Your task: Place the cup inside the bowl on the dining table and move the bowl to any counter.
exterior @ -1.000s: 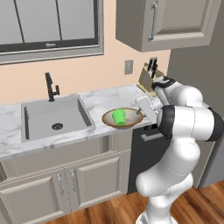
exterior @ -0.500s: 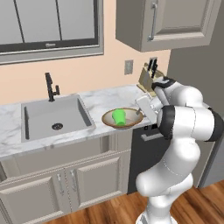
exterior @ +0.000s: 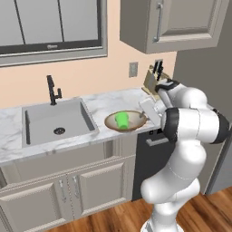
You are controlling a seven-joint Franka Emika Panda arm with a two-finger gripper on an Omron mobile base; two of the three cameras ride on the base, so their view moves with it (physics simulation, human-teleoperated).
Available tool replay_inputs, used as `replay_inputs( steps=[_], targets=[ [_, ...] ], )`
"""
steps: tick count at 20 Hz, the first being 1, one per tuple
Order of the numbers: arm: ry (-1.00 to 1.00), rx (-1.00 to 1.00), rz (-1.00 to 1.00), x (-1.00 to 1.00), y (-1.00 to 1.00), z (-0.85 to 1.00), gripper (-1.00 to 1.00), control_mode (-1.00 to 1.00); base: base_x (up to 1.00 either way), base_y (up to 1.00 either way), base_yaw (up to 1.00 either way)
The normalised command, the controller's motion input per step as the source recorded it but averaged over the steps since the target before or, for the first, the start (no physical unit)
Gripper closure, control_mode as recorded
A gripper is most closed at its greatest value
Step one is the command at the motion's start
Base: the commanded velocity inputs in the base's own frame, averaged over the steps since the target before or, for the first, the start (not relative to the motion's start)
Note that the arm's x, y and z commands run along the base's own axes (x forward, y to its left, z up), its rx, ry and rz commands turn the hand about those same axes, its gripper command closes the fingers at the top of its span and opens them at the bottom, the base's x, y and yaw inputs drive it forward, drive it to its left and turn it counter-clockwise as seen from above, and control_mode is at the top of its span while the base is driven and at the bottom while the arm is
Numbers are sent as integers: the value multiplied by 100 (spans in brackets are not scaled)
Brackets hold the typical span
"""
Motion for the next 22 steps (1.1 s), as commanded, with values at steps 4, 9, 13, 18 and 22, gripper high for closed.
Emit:
replay_inputs(
  steps=[4, 9, 13, 18, 22],
  targets=[
    [-5, 0, 0, 34, 0, 0, 100, -100, 0, 0, 0],
    [-6, 0, 0, 28, 0, -3, 100, -100, 0, 0, 0],
    [-4, 0, 1, 42, -3, -25, 100, -100, 0, 0, 0],
    [0, 0, 0, 51, 2, -25, 100, -100, 0, 0, 0],
    [0, 0, 0, 39, 0, -2, 100, -100, 0, 0, 0]
  ],
)
